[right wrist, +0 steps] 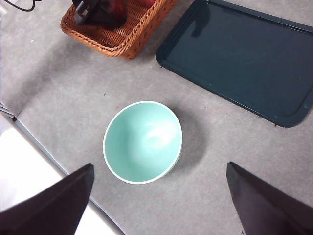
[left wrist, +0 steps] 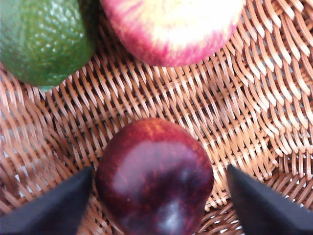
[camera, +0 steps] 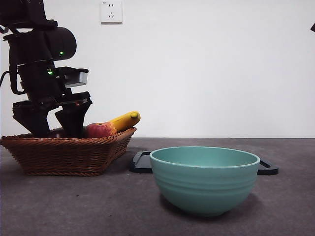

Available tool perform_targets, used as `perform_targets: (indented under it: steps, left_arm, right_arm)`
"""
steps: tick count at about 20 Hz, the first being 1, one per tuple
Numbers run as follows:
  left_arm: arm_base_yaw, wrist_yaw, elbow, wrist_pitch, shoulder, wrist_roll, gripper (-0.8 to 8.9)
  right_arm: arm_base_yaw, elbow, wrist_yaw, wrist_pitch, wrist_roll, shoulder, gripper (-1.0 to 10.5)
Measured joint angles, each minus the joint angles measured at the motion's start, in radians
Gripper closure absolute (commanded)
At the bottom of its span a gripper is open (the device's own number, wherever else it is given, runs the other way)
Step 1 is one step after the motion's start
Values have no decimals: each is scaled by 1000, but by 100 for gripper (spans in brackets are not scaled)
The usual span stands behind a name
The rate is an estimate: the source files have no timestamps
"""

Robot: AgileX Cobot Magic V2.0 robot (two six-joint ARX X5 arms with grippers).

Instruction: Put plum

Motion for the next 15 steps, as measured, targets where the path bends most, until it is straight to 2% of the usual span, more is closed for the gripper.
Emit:
perform_targets:
  steps: [2, 9, 15]
  left_arm:
    - [1, -1, 0, 0, 0, 0, 567]
    - [-1, -1, 8, -34, -17, 0, 569]
    - [-46, 27, 48, -80, -225, -7, 569]
  right_arm:
    - [0, 0, 0, 0, 0, 0, 514]
    - [0, 0, 0, 0, 0, 0, 514]
    - [0, 0, 0, 0, 0, 0, 514]
